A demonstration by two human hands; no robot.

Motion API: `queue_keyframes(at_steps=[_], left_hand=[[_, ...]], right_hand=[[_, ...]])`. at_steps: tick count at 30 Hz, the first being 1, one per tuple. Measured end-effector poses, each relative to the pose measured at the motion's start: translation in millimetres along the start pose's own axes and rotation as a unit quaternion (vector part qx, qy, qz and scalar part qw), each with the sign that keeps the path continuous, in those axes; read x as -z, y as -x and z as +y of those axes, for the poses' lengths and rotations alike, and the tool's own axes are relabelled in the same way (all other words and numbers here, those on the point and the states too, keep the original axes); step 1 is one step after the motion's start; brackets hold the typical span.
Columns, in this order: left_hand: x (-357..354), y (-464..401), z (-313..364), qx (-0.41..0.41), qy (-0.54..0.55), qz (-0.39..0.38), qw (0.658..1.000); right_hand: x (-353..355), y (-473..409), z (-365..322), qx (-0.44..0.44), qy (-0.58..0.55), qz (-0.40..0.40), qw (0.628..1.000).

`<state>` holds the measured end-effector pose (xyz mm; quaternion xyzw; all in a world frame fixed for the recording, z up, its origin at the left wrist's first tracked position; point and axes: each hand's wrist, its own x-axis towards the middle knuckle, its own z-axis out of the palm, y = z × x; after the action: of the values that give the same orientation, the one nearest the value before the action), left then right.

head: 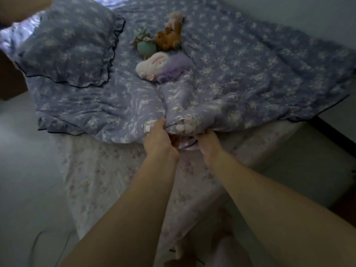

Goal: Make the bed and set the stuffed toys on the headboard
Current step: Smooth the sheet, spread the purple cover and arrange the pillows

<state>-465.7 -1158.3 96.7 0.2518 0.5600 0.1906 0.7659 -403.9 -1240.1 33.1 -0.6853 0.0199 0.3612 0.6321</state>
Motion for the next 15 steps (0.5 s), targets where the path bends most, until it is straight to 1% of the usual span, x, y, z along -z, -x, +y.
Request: queue_keyframes(at_steps=[3, 6, 8, 10, 12, 13, 14, 15], left_hand=[[6.8, -5.7, 13.2, -0.028, -0.026, -0.027, 0.999], [13.1, -10.2, 16.3, -0.077, -0.052, -0.042, 0.995], [18.8, -13.0, 12.9, -0.123, -0.115, -0.054, 0.984], [26.0, -17.9, 8.4, -0.171, -0.199, -0.062, 0.963], [33.1, -26.2, 0.5, -0.239, -0.284, -0.101, 0.923], [36.2, -28.2, -5.2, -0.282, -0.341, -0.120, 0.889], [38.8, -29.1, -11.3, -0.326, -0.408, -0.143, 0.841], [41.1, -29.7, -18.4, -0.367, -0.468, -0.149, 0.790]], right_hand=[[-7.9, 14.7, -9.8, 0.023, -0.077, -0.012, 0.997], [-14.8, 28.3, -16.9, 0.030, -0.175, -0.053, 0.983], [-17.2, 37.8, -18.2, 0.039, -0.159, -0.050, 0.985], [-16.4, 42.7, -15.1, 0.063, -0.148, -0.052, 0.986], [-13.0, 47.9, -15.8, 0.071, -0.164, -0.075, 0.981], [-11.6, 52.1, -18.7, 0.069, -0.181, -0.084, 0.977], [-9.8, 53.6, -19.8, 0.065, -0.197, -0.095, 0.974], [-8.7, 55.0, -20.8, 0.060, -0.204, -0.100, 0.972]])
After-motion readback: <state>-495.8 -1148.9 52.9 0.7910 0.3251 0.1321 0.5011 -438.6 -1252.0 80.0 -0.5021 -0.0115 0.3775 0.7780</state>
